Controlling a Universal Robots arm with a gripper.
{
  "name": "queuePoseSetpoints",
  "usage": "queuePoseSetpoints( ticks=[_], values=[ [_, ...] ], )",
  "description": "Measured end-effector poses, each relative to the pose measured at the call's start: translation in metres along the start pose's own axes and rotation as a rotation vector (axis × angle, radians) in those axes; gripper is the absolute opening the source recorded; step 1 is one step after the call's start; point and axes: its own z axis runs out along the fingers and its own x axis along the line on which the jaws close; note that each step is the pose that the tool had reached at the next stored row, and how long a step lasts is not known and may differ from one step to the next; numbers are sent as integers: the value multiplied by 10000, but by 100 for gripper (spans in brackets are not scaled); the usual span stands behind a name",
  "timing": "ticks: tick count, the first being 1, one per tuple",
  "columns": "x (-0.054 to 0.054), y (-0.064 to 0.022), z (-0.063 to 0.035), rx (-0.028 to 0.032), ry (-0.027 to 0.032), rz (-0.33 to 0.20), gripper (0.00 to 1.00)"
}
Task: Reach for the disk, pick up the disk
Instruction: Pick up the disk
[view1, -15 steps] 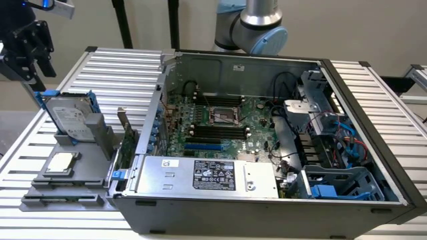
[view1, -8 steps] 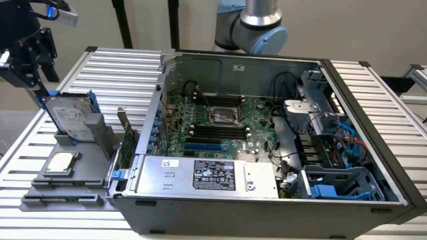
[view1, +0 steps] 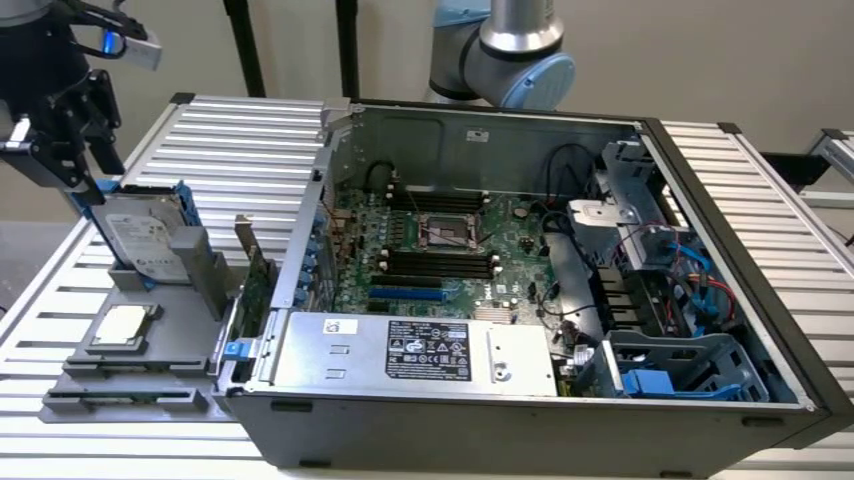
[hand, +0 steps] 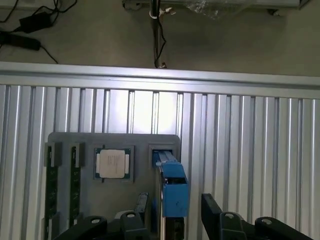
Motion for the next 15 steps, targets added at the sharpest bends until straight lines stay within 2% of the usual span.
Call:
queuePoseSetpoints(
  ticks=[15],
  values=[
    [-4, 23, 273, 1, -1, 33, 54]
  ],
)
